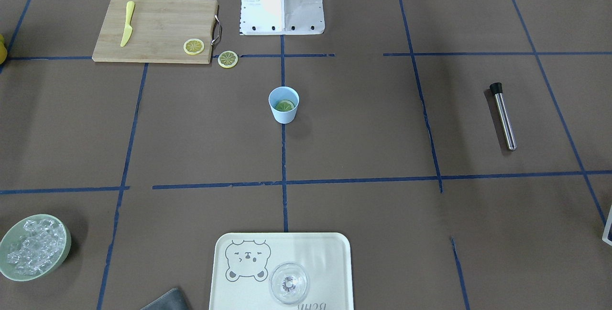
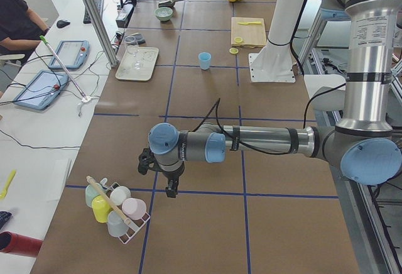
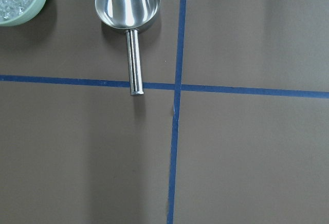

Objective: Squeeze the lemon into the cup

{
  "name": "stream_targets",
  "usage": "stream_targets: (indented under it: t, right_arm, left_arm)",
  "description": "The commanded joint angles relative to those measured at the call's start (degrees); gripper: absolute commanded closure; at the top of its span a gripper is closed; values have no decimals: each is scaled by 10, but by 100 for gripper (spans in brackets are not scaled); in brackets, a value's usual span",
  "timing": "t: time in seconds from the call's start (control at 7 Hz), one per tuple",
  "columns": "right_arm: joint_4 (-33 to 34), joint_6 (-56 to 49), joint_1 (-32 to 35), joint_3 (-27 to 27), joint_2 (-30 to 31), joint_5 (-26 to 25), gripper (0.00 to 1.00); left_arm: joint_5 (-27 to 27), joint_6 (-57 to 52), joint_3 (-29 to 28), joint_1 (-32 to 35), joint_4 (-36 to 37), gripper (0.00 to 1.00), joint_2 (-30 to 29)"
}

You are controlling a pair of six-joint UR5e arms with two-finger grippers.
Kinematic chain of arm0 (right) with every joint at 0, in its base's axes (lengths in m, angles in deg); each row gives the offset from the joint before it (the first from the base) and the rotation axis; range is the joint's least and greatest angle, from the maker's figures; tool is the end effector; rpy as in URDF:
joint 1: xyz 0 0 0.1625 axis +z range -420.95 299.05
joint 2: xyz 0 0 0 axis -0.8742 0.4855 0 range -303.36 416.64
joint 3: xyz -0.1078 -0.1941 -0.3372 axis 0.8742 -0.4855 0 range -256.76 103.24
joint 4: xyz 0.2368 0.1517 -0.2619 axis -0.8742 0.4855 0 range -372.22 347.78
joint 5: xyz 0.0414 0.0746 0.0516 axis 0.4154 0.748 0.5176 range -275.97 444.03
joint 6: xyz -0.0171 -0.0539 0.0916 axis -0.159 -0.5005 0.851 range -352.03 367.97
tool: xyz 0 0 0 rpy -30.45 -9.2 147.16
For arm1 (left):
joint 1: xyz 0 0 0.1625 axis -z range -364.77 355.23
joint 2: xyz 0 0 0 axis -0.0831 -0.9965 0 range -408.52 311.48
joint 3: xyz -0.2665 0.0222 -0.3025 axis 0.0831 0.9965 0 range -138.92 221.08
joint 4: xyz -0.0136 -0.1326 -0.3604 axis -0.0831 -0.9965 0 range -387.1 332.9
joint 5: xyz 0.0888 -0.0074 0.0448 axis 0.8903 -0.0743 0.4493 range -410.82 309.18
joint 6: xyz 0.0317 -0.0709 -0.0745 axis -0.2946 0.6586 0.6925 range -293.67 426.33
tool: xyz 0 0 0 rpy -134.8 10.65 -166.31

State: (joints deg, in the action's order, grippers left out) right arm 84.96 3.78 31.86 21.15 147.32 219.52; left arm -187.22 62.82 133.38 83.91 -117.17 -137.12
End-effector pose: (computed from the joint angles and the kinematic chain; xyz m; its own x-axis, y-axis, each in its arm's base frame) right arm 0.0787 -0.4492 0.5963 0.7019 -0.0392 0.7112 0.0022 0.9986 0.0528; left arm -0.0449 -0.4526 0.6329 0.6863 0.0892 -0.7218 -0.0651 0.9960 0.0613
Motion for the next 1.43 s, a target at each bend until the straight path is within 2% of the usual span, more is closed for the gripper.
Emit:
stream_targets:
  t: [0.0, 0.43, 0.71, 0.86, 1.29]
  right_arm:
    - [0, 1, 0, -22, 9, 27, 0]
    - [-2, -2, 1, -25, 34, 26, 0]
    - [-10, -2, 1, -24, 30, 24, 0]
    - [-43, 1, 2, -28, 33, 21, 0]
    - [-45, 27, 1, -27, 28, 21, 0]
  left_arm:
    - [0, 0, 3, 0, 0, 0, 0]
    - [-1, 0, 13, 0, 0, 0, 0]
    - [0, 0, 12, 0, 0, 0, -1]
    - [0, 0, 12, 0, 0, 0, -1]
    - [0, 0, 11, -1, 0, 0, -1]
